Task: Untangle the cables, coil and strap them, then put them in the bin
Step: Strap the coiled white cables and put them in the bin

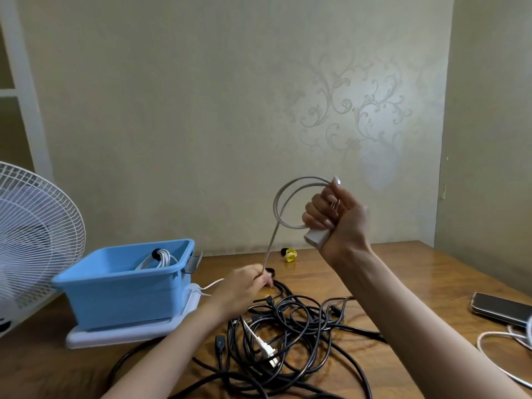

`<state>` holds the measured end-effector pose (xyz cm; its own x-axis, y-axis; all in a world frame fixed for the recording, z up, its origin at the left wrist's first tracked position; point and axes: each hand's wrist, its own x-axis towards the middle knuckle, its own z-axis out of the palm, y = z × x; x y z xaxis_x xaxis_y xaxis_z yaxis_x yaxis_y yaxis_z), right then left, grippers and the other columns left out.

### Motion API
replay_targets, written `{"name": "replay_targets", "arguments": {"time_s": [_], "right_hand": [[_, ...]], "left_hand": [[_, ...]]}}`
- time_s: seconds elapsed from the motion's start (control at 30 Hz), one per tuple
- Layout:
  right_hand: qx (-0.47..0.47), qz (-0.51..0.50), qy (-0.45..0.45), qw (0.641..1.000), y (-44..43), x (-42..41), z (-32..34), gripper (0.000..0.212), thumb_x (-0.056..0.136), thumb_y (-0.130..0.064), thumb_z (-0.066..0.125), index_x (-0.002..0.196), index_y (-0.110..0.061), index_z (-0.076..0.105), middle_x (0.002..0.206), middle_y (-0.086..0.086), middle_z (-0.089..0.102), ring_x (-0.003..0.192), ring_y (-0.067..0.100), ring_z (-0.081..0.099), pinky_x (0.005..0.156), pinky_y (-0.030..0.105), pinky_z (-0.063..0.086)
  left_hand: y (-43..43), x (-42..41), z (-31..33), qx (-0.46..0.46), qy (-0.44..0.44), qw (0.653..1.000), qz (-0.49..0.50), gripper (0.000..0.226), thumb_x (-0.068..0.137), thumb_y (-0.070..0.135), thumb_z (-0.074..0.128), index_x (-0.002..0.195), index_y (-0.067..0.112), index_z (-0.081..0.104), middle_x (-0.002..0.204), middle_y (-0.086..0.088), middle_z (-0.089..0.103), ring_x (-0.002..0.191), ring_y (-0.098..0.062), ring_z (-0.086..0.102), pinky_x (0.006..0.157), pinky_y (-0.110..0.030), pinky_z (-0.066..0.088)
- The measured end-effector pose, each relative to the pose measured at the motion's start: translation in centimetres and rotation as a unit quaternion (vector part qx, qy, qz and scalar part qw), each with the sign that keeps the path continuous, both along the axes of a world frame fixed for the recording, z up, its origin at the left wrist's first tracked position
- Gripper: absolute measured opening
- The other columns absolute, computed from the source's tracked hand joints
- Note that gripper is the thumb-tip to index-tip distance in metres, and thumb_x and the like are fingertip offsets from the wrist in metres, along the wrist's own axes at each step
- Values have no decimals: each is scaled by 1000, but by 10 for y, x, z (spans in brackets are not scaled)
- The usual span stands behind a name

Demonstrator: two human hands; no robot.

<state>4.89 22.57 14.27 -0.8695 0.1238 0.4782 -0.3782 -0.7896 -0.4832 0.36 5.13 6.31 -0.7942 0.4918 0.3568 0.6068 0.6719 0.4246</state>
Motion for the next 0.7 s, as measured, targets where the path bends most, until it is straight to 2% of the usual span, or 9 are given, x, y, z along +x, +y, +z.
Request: {"name": "replay_targets", "arguments": {"time_s": [0.07, 0.13, 0.2, 0.23, 0.3, 0.43, 0.57, 0.63, 0.7], "right_hand": [[-19, 0, 19, 1000, 0, 1, 3, 43, 98, -24, 40, 55, -17, 37, 44, -5, 23, 35, 7, 20, 36, 20, 20], [-27, -7, 26, 999, -4, 0, 1, 40, 97, -23, 38, 58, -15, 40, 44, -5, 23, 35, 7, 20, 37, 20, 21], [-34, -17, 25, 999, -12, -3, -5, 34, 96, -22, 38, 64, -13, 42, 45, -4, 25, 36, 7, 21, 38, 19, 22], [-42, -20, 22, 999, -16, -5, -8, 29, 93, -21, 41, 65, -12, 44, 46, -4, 25, 37, 8, 22, 38, 19, 23], [-58, -22, 13, 998, -22, -9, -13, 19, 84, -21, 46, 68, -10, 45, 49, -3, 27, 40, 9, 24, 41, 20, 27], [-62, -51, 8, 997, -22, -18, -22, 14, 80, -22, 49, 73, -10, 47, 52, -3, 37, 44, 11, 32, 51, 24, 36], [8, -87, 26, 996, -23, -22, -33, 17, 84, -22, 47, 72, -10, 48, 58, 0, 43, 54, 14, 39, 63, 28, 36], [41, -98, 44, 993, -24, -20, -36, 18, 86, -21, 46, 74, -9, 51, 63, 2, 50, 60, 15, 44, 68, 29, 35], [81, -116, 54, 988, -25, -17, -35, 18, 86, -22, 48, 76, -8, 54, 69, 3, 56, 65, 15, 49, 71, 28, 36]], "left_hand": [[0, -6, -6, 2, 21, 998, 67, 36, 103, 24, 36, 83, 13, 64, 81, -1, 68, 84, -22, 66, 79, -34, 50], [8, 3, 3, 189, -100, 976, 52, 40, 104, 25, 32, 83, 7, 60, 75, -9, 72, 76, -26, 70, 72, -36, 58], [19, 21, 20, 363, -278, 889, -23, 41, 105, 25, 28, 97, -2, 59, 83, -17, 73, 79, -29, 72, 67, -30, 60], [25, 31, 27, 401, -325, 854, -61, 40, 105, 23, 29, 104, -5, 58, 87, -18, 73, 80, -29, 72, 67, -30, 60], [37, 49, 35, 432, -359, 820, -108, 34, 103, 18, 34, 106, -6, 59, 87, -16, 72, 79, -28, 71, 72, -33, 60], [46, 64, 35, 476, -420, 763, -124, 26, 98, 14, 42, 99, -4, 61, 95, -20, 63, 89, -29, 63, 84, -38, 56], [48, 68, 26, 480, -513, 691, -171, 26, 95, 19, 39, 99, 0, 56, 98, -20, 58, 93, -28, 56, 96, -40, 48], [51, 68, 23, 517, -517, 654, -196, 28, 87, 21, 44, 96, -1, 59, 91, -18, 61, 89, -26, 59, 94, -39, 47], [53, 65, 21, 557, -501, 632, -200, 34, 84, 22, 48, 105, -2, 61, 95, -17, 63, 93, -24, 59, 93, -36, 47]]}}
